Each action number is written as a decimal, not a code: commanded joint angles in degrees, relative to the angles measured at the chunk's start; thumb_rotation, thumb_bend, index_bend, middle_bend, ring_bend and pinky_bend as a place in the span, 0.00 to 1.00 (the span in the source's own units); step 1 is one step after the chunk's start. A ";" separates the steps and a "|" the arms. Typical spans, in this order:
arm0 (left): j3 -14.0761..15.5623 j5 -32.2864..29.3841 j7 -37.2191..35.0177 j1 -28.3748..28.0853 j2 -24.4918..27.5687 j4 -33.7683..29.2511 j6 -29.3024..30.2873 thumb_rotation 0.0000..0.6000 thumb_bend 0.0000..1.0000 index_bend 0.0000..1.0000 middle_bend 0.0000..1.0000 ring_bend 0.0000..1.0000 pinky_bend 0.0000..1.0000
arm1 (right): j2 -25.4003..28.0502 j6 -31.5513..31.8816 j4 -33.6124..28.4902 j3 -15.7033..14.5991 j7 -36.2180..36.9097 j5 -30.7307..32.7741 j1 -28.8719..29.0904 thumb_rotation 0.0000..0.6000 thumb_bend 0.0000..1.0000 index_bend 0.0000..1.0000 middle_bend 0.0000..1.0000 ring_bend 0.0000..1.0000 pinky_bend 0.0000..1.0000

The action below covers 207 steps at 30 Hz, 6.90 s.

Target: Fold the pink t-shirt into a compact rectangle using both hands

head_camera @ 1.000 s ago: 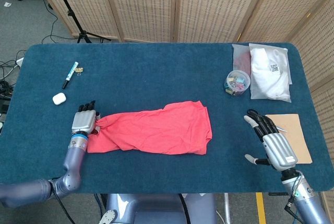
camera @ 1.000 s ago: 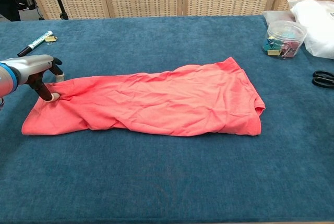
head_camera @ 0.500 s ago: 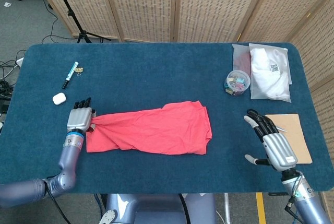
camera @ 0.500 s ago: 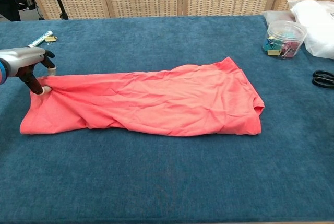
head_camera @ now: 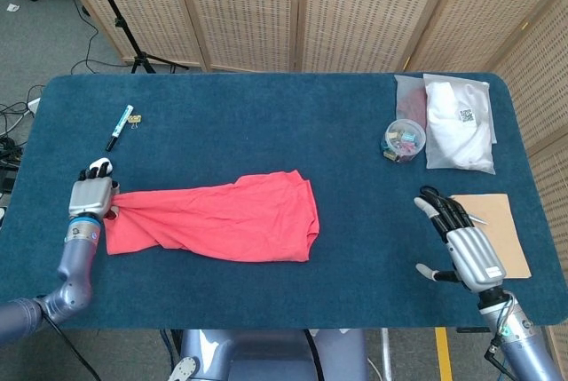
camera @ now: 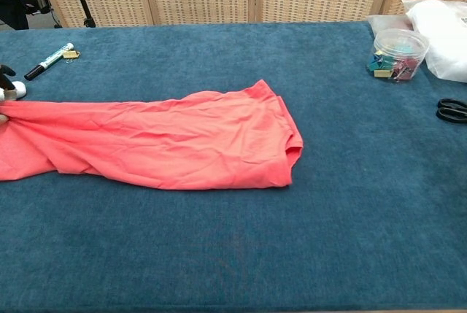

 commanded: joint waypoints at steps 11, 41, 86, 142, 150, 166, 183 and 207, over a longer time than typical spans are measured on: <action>0.18 2.47 -9.06 2.92 1.73 11.21 -10.65 1.00 0.44 0.82 0.00 0.00 0.00 | 0.06 -0.11 -0.27 0.03 -0.15 0.06 0.04 1.00 0.00 0.00 0.00 0.00 0.00; -7.40 13.39 -8.95 -4.67 2.43 -12.69 0.33 1.00 0.43 0.83 0.00 0.00 0.00 | 1.92 0.98 -0.72 0.42 3.77 -0.46 -0.24 1.00 0.00 0.00 0.00 0.00 0.00; -6.66 12.99 -1.86 -17.27 -20.22 1.99 2.19 1.00 0.24 0.00 0.00 0.00 0.00 | 2.85 0.43 -0.45 0.37 7.21 -0.74 0.11 1.00 0.00 0.00 0.00 0.00 0.00; 1.27 51.31 -47.36 -2.89 -21.69 28.34 1.08 1.00 0.29 0.39 0.00 0.00 0.00 | 1.80 -0.73 -0.51 -0.13 5.02 -0.39 0.38 1.00 0.00 0.00 0.00 0.00 0.00; 0.86 52.32 -48.04 -3.14 -23.82 30.59 1.75 1.00 0.36 0.42 0.00 0.00 0.00 | 1.84 -0.86 -0.42 -0.10 5.32 -0.28 0.46 1.00 0.00 0.00 0.00 0.00 0.00; 1.54 56.44 -49.67 -2.87 -25.71 35.05 7.19 1.00 0.49 0.66 0.00 0.00 0.00 | 1.89 -1.16 -0.62 -0.30 5.54 -0.38 0.55 1.00 0.00 0.00 0.00 0.00 0.00; 8.68 71.36 -41.76 -4.59 -22.22 36.17 22.51 1.00 0.54 0.69 0.00 0.00 0.00 | 1.82 -1.29 -1.14 -1.04 4.78 -1.46 0.48 1.00 0.00 0.00 0.00 0.00 0.00; 14.86 84.35 -26.81 -13.50 -24.58 36.76 22.55 1.00 0.50 0.69 0.00 0.00 0.00 | 1.65 -1.46 -1.66 -2.05 4.28 -3.08 0.63 1.00 0.00 0.00 0.00 0.00 0.00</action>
